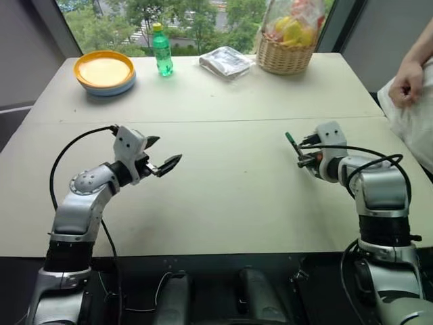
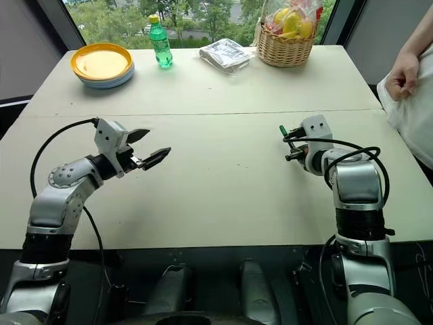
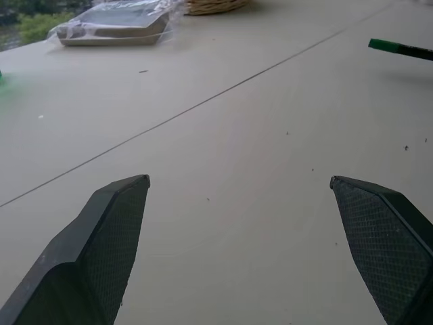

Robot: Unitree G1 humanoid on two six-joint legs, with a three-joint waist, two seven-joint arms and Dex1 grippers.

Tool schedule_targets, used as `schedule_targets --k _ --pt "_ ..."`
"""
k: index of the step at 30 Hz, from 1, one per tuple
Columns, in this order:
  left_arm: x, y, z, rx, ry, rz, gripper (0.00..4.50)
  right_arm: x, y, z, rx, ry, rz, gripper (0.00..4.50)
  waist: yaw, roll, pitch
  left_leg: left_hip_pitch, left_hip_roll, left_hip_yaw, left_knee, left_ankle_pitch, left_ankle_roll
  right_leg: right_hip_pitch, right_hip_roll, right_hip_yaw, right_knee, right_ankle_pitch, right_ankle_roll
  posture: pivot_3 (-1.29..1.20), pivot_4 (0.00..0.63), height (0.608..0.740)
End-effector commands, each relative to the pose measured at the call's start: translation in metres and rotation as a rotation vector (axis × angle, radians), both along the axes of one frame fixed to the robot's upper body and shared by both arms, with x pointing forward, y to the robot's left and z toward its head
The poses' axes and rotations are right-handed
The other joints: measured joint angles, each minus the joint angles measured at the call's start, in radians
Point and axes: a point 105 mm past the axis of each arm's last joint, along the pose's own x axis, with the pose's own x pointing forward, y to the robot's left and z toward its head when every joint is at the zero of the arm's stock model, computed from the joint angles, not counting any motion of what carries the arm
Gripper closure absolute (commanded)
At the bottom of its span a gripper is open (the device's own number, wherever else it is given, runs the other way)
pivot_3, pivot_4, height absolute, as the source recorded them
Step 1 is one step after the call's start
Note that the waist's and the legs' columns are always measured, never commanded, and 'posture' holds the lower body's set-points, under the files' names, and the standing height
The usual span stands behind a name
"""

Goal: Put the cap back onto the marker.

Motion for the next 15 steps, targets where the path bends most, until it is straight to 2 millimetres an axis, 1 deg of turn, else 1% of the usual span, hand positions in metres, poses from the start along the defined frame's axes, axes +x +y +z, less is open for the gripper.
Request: schedule_targets --k 1,5,7,8,9,10,11,12,13,14,15 --pt "0.002 -0.007 0.009 0.005 -0.04 -0.03 0.02 -0.005 -0.003 0.016 0.017 -0.043 -0.012 4.5 0.0 0.0 0.0 0.0 0.0 0.0 0.0 0.0 0.0 0.0 0.0 0.0 0.0 0.0 0.0 0.0 0.15 0.74" --pt "0.006 -0.013 0.006 0.014 -0.028 -0.062 0.02 -0.016 0.001 0.015 0.027 -0.01 0.013 4.5 0.0 0.0 0.0 0.0 0.0 0.0 0.0 0.0 0.0 0.0 0.0 0.0 0.0 0.0 0.0 0.0 0.15 0.74" --pt "0.009 -0.015 0.007 0.01 -0.031 -0.078 0.0 -0.02 0.002 0.014 0.035 0.001 0.018 3.54 0.0 0.0 0.0 0.0 0.0 0.0 0.0 0.0 0.0 0.0 0.0 0.0 0.0 0.0 0.0 0.0 0.15 0.74" --pt "0.009 -0.016 0.008 0.009 -0.035 -0.084 0.0 -0.021 0.002 0.014 0.037 0.004 0.019 3.2 -0.001 0.0 0.0 0.0 0.0 0.0 0.0 0.0 0.0 0.0 0.0 0.0 0.0 0.0 0.0 0.0 0.15 0.74" --pt "0.01 -0.017 0.01 0.008 -0.041 -0.089 0.0 -0.022 0.002 0.014 0.038 0.005 0.019 2.73 -0.001 0.0 0.0 0.0 0.0 0.0 0.0 0.0 0.0 0.0 0.0 0.0 0.0 0.0 0.0 0.0 0.15 0.74" --pt "0.011 -0.018 0.016 0.006 -0.063 -0.099 0.0 -0.022 0.002 0.014 0.037 0.005 0.019 2.24 -0.001 0.0 0.0 0.0 0.0 0.0 0.0 0.0 0.0 0.0 0.0 0.0 0.0 0.0 0.0 0.0 0.15 0.74" --pt "0.012 -0.021 0.027 -0.023 -0.101 -0.117 0.0 -0.022 0.002 0.013 0.037 0.005 0.019 1.65 -0.001 0.0 0.0 0.0 0.0 0.0 0.0 0.0 0.0 0.0 0.0 0.0 0.0 0.0 0.0 0.0 0.15 0.74" --pt "0.012 -0.024 0.04 -0.071 -0.132 -0.135 0.0 -0.022 0.003 0.013 0.036 0.006 0.021 1.2 0.0 0.0 0.0 0.0 0.0 0.0 0.0 0.0 0.0 0.0 0.0 0.0 0.0 0.0 0.0 0.0 0.15 0.74" --pt "0.012 -0.026 0.052 -0.104 -0.163 -0.153 0.0 -0.022 0.004 0.012 0.038 0.006 0.021 0.66 0.002 0.0 0.0 0.0 0.0 0.0 0.0 0.0 0.0 0.0 0.0 0.0 0.0 0.0 0.0 0.0 0.15 0.74" --pt "0.01 -0.028 0.06 -0.128 -0.184 -0.172 0.0 -0.022 0.004 0.012 0.039 0.007 0.023 0.08 0.002 0.0 0.0 -0.001 0.0 -0.001 0.0 0.0 0.0 0.0 0.0 0.0 0.0 0.0 0.0 0.0 0.15 0.74" --pt "0.007 -0.03 0.067 -0.159 -0.194 -0.199 0.0 -0.023 0.005 0.012 0.037 0.007 0.025 0.03 0.002 0.0 0.0 -0.001 0.0 -0.001 0.0 0.0 0.0 0.0 0.0 0.0 0.0 0.0 0.0 0.0 0.15 0.74"
